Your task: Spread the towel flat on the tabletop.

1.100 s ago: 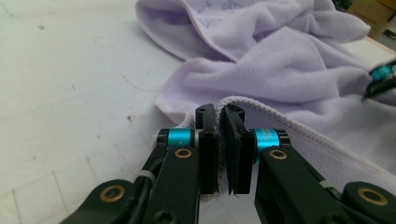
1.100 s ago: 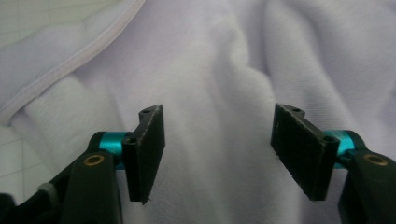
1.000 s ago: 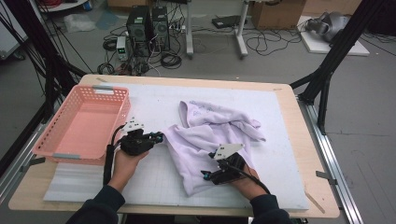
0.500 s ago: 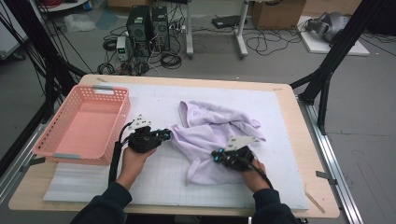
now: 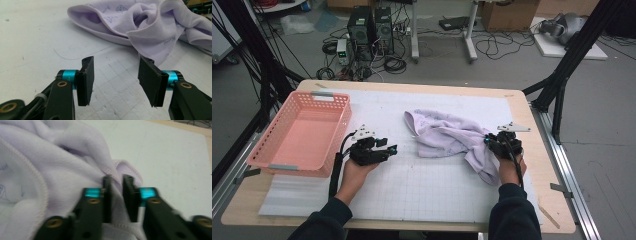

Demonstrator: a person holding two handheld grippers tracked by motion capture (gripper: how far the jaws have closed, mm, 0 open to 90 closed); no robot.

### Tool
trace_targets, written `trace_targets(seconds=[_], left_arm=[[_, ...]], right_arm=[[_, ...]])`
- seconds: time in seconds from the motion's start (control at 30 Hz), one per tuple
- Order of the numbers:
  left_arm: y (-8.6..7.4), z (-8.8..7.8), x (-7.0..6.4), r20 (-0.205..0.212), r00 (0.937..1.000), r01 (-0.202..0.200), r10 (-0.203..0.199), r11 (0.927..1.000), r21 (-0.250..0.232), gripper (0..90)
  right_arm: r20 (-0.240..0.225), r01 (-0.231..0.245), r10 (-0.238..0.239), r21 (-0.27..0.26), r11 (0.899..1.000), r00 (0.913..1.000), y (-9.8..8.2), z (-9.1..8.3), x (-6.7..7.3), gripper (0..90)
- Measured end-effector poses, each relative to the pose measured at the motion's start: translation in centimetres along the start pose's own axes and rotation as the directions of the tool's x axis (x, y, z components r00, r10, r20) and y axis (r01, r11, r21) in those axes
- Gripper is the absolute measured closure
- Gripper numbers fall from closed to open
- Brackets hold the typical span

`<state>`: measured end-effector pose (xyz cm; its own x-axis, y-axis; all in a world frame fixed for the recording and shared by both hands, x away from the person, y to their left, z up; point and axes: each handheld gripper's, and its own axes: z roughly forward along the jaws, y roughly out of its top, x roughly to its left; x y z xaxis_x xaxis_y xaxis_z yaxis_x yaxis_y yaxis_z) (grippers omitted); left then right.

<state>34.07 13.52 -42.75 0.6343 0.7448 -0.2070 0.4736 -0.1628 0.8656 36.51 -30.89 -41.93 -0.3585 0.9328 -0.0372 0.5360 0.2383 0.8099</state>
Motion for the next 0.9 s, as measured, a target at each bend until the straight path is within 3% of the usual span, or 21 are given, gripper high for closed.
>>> trace_targets(seconds=[0.1, 0.17, 0.27, 0.3, 0.33, 0.4, 0.47, 0.53, 0.57, 0.63, 0.7, 0.73, 0.83, 0.9], left_arm=[[-0.4, -0.2, 0.0, -0.003, 0.9997, -0.024, 0.024, 0.9997, 0.008, 47.1], [-0.5, -0.4, 0.0, -0.003, 0.9992, -0.04, 0.04, 0.9989, 0.024, 47.2], [-0.5, -0.7, -0.2, -0.004, 0.9982, -0.06, 0.06, 0.9979, 0.024, 46.7], [-0.6, -0.8, -0.2, -0.005, 0.9981, -0.061, 0.061, 0.998, 0.015, 46.7], [-0.6, -0.8, -0.2, -0.007, 0.9981, -0.061, 0.061, 0.9981, 0.008, 46.7], [-0.8, -0.9, -0.1, -0.011, 0.9984, -0.055, 0.055, 0.9983, 0.016, 46.7], [-1.0, -1.0, 0.0, -0.017, 0.9983, -0.055, 0.055, 0.9984, 0.016, 45.6], [-1.1, -1.2, 0.1, -0.02, 0.9985, -0.051, 0.051, 0.9986, 0.011, 45.8], [-1.2, -1.3, 0.2, -0.022, 0.9982, -0.055, 0.055, 0.9984, 0.016, 45.8], [-1.4, -1.5, 0.5, -0.03, 0.9982, -0.051, 0.051, 0.9986, 0.012, 45.8], [-1.6, -1.8, 0.8, -0.039, 0.9985, -0.039, 0.04, 0.9992, 0.006, 45.9], [-1.6, -1.9, 0.9, -0.039, 0.9986, -0.036, 0.036, 0.9993, 0.005, 45.9], [-1.8, -2.1, 1.1, -0.04, 0.9985, -0.036, 0.036, 0.9993, 0.004, 46.6], [-1.9, -2.4, 1.1, -0.042, 0.9984, -0.038, 0.038, 0.9993, 0.001, 46.9]], right_arm=[[-0.01, 0.007, -0.008, -0.091, 0.996, 0.9999, 0.5, -1.3, 0.5, 54.3], [-0.005, 0.038, -0.039, -0.142, 0.989, 0.9992, 1.0, -2.2, 1.1, 47.1], [-0.106, 0.072, -0.092, -0.181, 0.981, 0.9901, 1.7, -2.6, 2.1, 37.3], [-0.15, 0.101, -0.128, -0.177, 0.979, 0.9803, 1.8, -2.4, 2.6, 34.0], [-0.186, 0.14, -0.168, -0.155, 0.978, 0.9682, 2.0, -2.0, 3.3, 30.2], [-0.199, 0.239, -0.253, -0.092, 0.967, 0.9467, 1.9, -0.7, 4.7, 20.2], [-0.19, 0.287, -0.286, -0.023, 0.958, 0.9393, 1.5, 0.9, 5.8, 18.2], [-0.173, 0.346, -0.331, 0.062, 0.936, 0.9277, 1.0, 2.3, 6.5, 17.8], [-0.176, 0.367, -0.347, 0.09, 0.926, 0.921, 0.8, 2.8, 6.7, 18.4], [-0.174, 0.369, -0.35, 0.099, 0.924, 0.9206, 0.7, 3.1, 6.9, 39.4], [-0.186, 0.357, -0.338, 0.077, 0.931, 0.9226, 0.8, 2.6, 7.0, 66.2], [-0.226, 0.344, -0.322, 0.067, 0.936, 0.9193, 0.8, 2.4, 6.9, 71.1], [-0.308, 0.344, -0.304, 0.083, 0.935, 0.9013, 0.6, 2.2, 7.5, 76.8], [-0.408, 0.343, -0.287, 0.071, 0.937, 0.8666, 0.6, 2.1, 8.2, 77.5]])
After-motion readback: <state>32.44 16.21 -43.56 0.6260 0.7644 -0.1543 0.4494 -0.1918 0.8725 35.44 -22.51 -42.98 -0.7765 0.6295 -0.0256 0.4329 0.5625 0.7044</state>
